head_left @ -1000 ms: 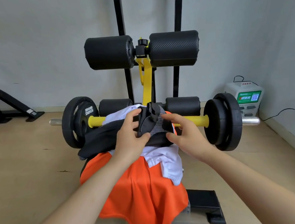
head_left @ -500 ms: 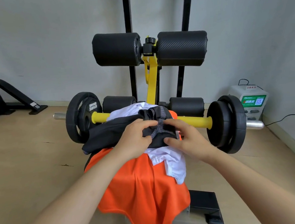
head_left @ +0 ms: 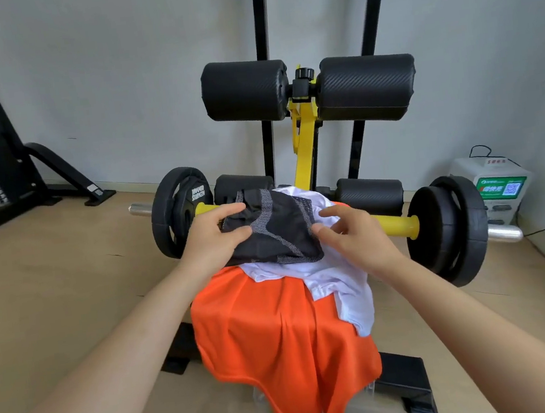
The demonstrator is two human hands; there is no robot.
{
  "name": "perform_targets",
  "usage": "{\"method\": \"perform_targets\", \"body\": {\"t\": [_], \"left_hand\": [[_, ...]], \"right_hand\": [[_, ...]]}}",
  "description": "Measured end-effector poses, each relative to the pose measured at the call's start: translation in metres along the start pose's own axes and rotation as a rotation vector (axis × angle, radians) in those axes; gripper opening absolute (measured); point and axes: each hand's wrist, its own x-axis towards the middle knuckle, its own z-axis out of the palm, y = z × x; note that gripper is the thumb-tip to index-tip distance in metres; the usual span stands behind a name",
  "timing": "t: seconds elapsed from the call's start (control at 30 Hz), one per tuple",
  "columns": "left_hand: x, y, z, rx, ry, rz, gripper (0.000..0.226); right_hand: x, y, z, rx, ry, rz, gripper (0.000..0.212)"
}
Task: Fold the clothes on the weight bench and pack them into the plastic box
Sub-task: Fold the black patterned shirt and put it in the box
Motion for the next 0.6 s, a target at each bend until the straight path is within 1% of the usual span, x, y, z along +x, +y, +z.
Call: {"method": "perform_targets", "body": {"t": [0.07, 0.13, 0.23, 0.3, 0.47, 0.53, 0.6], "left_hand": [[-0.002, -0.008, -0.004, 0.056, 0.011, 0.006, 0.046], [-0.003, -0.014, -0.006, 0.062, 0.021, 0.016, 0.045], [-0.003, -0.014, -0.008, 0.046, 0.032, 0.006, 0.045], [-0.004, -0.014, -0.008, 0.029, 0.017, -0.003, 0.045], [0.003, -0.004, -0.016, -0.110, 0.029, -0.014, 0.048], [0.009, 0.005, -0.022, -0.193, 0.032, -0.027, 0.049], [0.015, 0.013, -0.022, -0.320, -0.005, -0.067, 0.050]], "right_hand": [[0.003, -0.006, 0.006, -0.041, -0.057, -0.010, 0.041], [0.006, -0.011, 0.014, -0.054, -0.109, -0.006, 0.048], [0.008, -0.016, 0.020, -0.085, -0.132, 0.002, 0.056], [0.007, -0.021, 0.020, -0.084, -0.140, -0.034, 0.054], [0.009, -0.039, 0.019, -0.066, -0.028, -0.208, 0.039], [0.012, -0.047, 0.009, 0.004, 0.029, -0.227, 0.036], [0.016, -0.052, -0.008, 0.096, 0.091, -0.213, 0.036]]}}
